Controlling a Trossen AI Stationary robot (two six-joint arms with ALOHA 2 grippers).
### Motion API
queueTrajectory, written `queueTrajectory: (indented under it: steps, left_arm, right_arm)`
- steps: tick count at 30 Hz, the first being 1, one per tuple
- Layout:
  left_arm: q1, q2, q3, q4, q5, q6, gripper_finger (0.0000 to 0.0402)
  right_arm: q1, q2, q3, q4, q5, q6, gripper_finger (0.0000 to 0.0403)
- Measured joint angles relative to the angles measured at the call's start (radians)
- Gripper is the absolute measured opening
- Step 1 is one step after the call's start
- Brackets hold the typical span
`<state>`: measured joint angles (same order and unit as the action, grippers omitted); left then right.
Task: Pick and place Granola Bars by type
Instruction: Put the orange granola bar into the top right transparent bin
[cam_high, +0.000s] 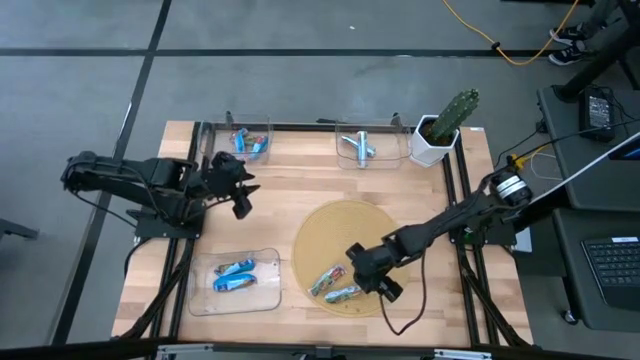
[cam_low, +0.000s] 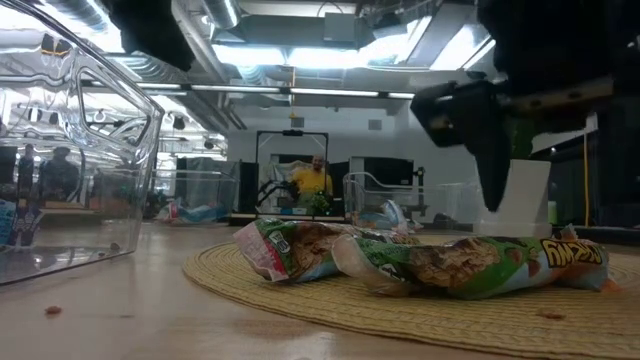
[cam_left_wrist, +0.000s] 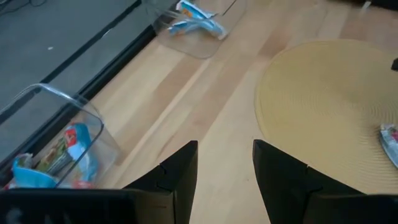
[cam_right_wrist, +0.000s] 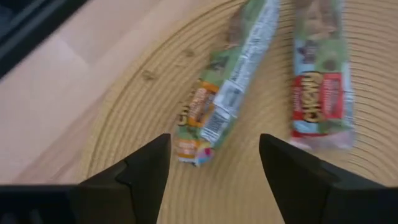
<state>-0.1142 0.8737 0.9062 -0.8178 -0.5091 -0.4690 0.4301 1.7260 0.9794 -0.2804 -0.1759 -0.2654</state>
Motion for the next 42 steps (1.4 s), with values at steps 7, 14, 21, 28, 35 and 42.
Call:
queueTrajectory:
  steps: [7, 14, 21, 28, 35, 42]
  left_arm:
    - [-0.034, 0.002, 0.000, 0.008, -0.024, -0.010, 0.0145]
    - [-0.067, 0.002, 0.000, 0.008, -0.036, -0.019, 0.0145]
    - [-0.089, 0.002, 0.000, 0.008, -0.052, -0.026, 0.0145]
    - [-0.089, 0.002, 0.000, 0.007, -0.074, -0.026, 0.0145]
    - [-0.089, 0.002, 0.000, 0.007, -0.078, -0.025, 0.0145]
    - [-0.089, 0.002, 0.000, 0.007, -0.079, -0.024, 0.0145]
  right_arm:
    - [-0.004, 0.047, 0.000, 0.063, -0.111, 0.003, 0.0249]
    - [-0.036, 0.083, 0.001, 0.083, -0.144, 0.026, 0.0249]
    - [-0.060, 0.097, 0.001, 0.082, -0.099, 0.052, 0.0249]
    - [-0.061, 0.115, 0.002, 0.072, -0.106, 0.054, 0.0238]
    - [-0.061, 0.118, 0.002, 0.068, -0.099, 0.052, 0.0147]
    - [-0.065, 0.116, 0.002, 0.069, -0.099, 0.048, 0.0042]
